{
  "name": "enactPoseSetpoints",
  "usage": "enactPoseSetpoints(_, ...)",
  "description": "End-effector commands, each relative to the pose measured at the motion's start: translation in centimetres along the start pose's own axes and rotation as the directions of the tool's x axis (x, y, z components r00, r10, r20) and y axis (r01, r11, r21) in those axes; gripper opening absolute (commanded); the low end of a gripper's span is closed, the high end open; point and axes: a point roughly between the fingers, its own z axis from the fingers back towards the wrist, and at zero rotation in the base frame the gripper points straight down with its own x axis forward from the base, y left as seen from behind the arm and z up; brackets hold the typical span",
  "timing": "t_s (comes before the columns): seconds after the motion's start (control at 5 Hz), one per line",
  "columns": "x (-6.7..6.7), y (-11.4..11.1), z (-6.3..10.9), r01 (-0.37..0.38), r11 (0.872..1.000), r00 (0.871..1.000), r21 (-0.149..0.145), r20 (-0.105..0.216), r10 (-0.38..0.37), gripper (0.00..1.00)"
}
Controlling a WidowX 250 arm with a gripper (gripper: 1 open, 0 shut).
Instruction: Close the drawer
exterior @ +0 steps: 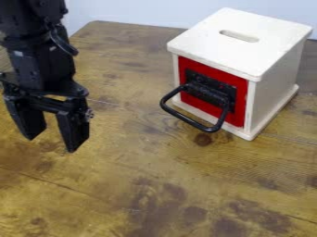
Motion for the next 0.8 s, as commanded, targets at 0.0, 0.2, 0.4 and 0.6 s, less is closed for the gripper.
enactPoseSetpoints(0.0,0.0,0.6,-0.8,0.000,1.000,1.000,0.001,-0.004,0.000,1.00)
enactPoseSetpoints(0.2,0.0,0.6,-0.8,0.023,1.000,1.000,0.013,-0.002,-0.023,1.00)
enactPoseSetpoints(0.4,-0.1,0.5,0.2,0.057,0.998,0.998,0.014,0.017,-0.057,1.00)
enactPoseSetpoints(0.6,0.0,1.0,1.3,0.030,0.999,0.999,0.013,0.038,-0.030,1.00)
